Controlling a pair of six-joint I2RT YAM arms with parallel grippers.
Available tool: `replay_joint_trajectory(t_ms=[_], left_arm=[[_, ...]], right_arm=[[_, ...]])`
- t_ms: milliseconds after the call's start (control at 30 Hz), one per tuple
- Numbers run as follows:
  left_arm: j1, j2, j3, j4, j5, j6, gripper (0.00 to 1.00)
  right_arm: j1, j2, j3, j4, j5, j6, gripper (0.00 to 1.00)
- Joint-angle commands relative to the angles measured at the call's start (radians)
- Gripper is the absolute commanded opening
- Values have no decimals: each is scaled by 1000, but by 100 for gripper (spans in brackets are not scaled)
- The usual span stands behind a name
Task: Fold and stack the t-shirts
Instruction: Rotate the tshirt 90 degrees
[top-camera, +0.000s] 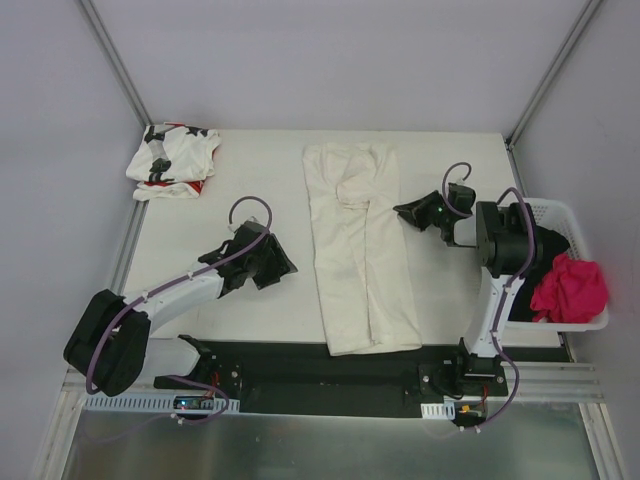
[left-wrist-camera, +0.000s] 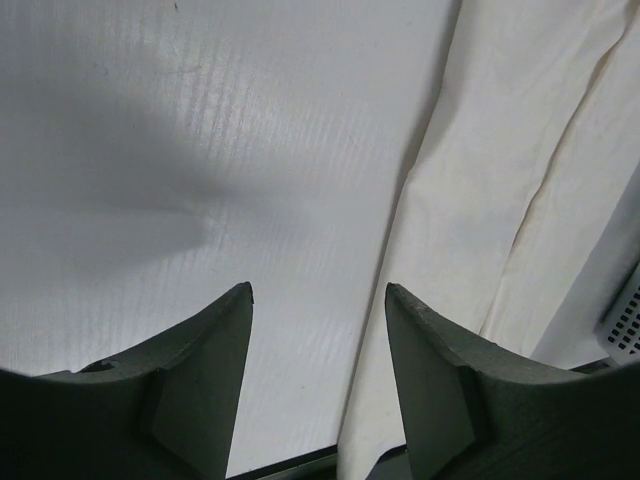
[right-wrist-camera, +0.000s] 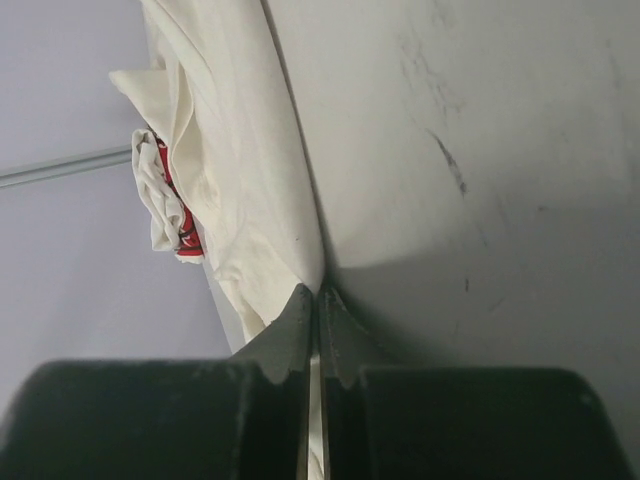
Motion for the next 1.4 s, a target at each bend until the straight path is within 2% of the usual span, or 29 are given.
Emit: replay_joint_trajectory(t_ms=[0,67,100,133,167,267,433,500,667,733,867,1067,1200,1367], left_arm=[[8,-14,7,-3,-20,41,54],[10,-7,21,0,-27,49,54],[13,-6,25,1,-26,58,54],[16,-4,37,4,-27,63,54],[19,-1,44,7,-29,69,54],[47,0,65,36,-21,89,54],[76,34,117,102,-35,126,54],[102,80,140,132,-12,144,54],[197,228,229,239,111,144,55],[218,298,301,264,164,152,55],[268,530,461,312,270,164,54],[280,799,734,323,345,173,45],[277,894,832,329,417,137,41],[280,937,861,346,413,133,39]], right_arm=[[19,-54,-65,-7,99,-34,1],[28,-62,-64,-26,103,-54,2],[33,-68,-62,-29,99,-54,7],[33,-70,-58,-29,93,-60,18],[34,-74,-43,-35,88,-66,20],[33,-103,3,-117,86,-133,23],[8,-145,184,-377,138,-282,27],[4,-143,241,-471,145,-340,27],[-24,-140,373,-573,158,-398,27],[-26,-159,372,-581,157,-398,27],[-24,-235,305,-564,137,-395,27],[-24,-412,197,-550,135,-414,27],[-27,-498,154,-558,134,-424,27],[-29,-525,142,-553,119,-411,27]])
